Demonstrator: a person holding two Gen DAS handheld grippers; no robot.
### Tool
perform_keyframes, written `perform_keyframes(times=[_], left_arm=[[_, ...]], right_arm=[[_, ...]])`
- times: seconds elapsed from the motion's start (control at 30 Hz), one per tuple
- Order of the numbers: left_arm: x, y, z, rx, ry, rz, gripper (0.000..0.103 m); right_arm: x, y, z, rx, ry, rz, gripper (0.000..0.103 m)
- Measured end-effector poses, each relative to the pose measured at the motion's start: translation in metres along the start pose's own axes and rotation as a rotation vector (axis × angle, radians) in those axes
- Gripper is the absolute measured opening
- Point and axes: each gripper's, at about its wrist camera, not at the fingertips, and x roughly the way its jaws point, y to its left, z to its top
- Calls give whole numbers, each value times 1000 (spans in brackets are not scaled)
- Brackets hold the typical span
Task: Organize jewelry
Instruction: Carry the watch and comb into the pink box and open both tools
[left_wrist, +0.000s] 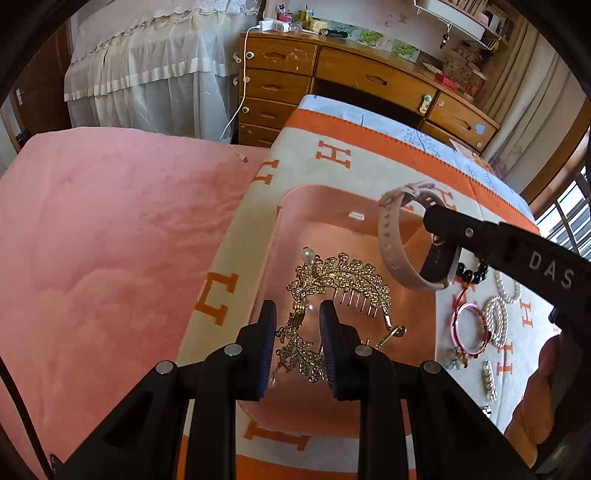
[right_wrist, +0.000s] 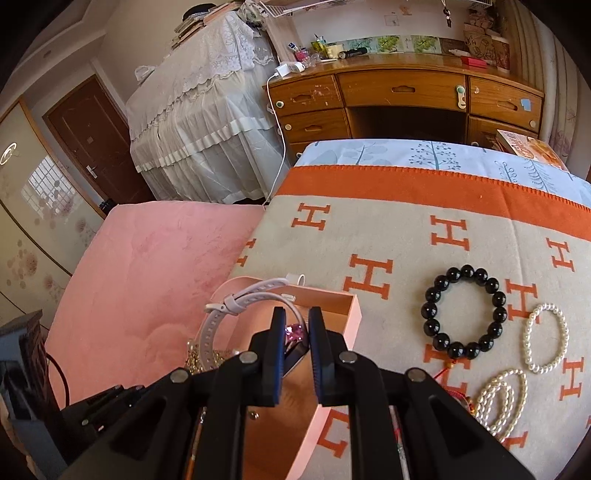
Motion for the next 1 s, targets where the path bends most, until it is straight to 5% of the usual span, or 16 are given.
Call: perform_keyframes(times=[0.13, 0.3, 0.4, 1.0], left_arm=[[1, 2, -8, -3, 3, 24, 23], [-12, -1, -16, -19, -27, -75, 70], [-27, -10, -21, 8, -118, 0, 87], [-57, -15, -32, 22, -178, -38, 87]], right_arm=[[20, 3, -2, -13, 35, -31, 16], [31, -2, -11, 11, 65, -47, 20], [24, -2, -14, 15, 56, -33, 21], [-77, -18, -55, 38, -113, -26, 21]])
